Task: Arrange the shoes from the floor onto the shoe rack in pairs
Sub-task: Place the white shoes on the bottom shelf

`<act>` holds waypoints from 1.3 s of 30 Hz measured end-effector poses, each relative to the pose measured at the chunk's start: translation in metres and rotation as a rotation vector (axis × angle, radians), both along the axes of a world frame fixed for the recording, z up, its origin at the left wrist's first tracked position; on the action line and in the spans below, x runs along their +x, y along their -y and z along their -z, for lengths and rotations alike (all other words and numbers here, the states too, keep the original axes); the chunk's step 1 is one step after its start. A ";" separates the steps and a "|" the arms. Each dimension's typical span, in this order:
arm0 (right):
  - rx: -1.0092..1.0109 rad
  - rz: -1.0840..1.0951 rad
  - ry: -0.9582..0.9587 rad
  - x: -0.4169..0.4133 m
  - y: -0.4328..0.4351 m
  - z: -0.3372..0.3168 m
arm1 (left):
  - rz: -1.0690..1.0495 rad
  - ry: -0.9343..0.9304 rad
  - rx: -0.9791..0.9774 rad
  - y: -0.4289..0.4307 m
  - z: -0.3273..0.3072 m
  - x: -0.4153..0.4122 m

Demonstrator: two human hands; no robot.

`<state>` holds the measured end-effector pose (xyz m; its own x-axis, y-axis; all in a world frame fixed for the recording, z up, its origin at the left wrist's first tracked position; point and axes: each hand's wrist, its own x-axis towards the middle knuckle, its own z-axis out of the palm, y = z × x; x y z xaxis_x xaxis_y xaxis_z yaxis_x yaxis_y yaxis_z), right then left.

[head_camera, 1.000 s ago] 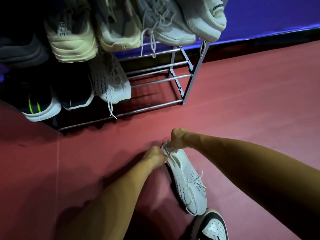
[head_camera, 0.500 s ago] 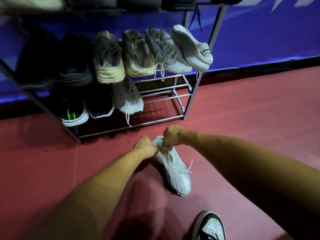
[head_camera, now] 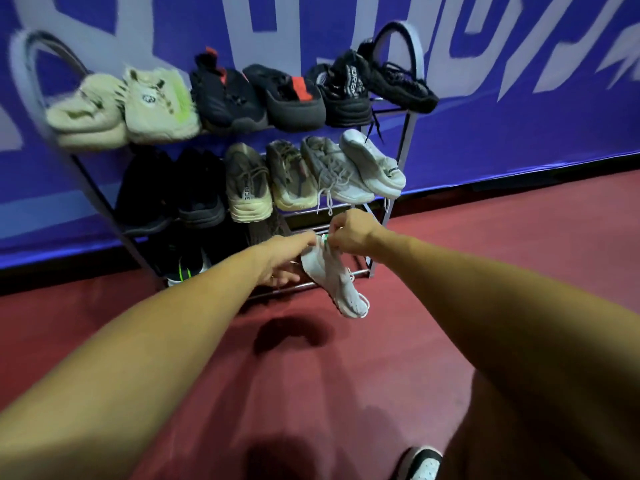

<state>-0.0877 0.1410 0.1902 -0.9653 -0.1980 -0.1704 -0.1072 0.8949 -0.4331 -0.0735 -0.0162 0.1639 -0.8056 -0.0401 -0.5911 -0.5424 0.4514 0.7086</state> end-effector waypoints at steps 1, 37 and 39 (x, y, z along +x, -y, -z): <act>-0.082 0.044 -0.012 -0.001 -0.001 0.000 | -0.046 0.035 0.060 0.001 -0.003 0.000; -0.441 0.582 0.601 -0.008 0.012 0.024 | -0.387 0.073 0.681 0.002 0.038 0.018; -0.477 0.571 0.604 -0.013 0.013 0.027 | -0.415 0.067 0.679 0.004 0.041 0.012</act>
<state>-0.1004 0.1280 0.1632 -0.7135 0.0978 -0.6938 0.6512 0.4580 -0.6051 -0.0611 -0.0207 0.1230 -0.7656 0.0574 -0.6408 -0.6230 -0.3148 0.7161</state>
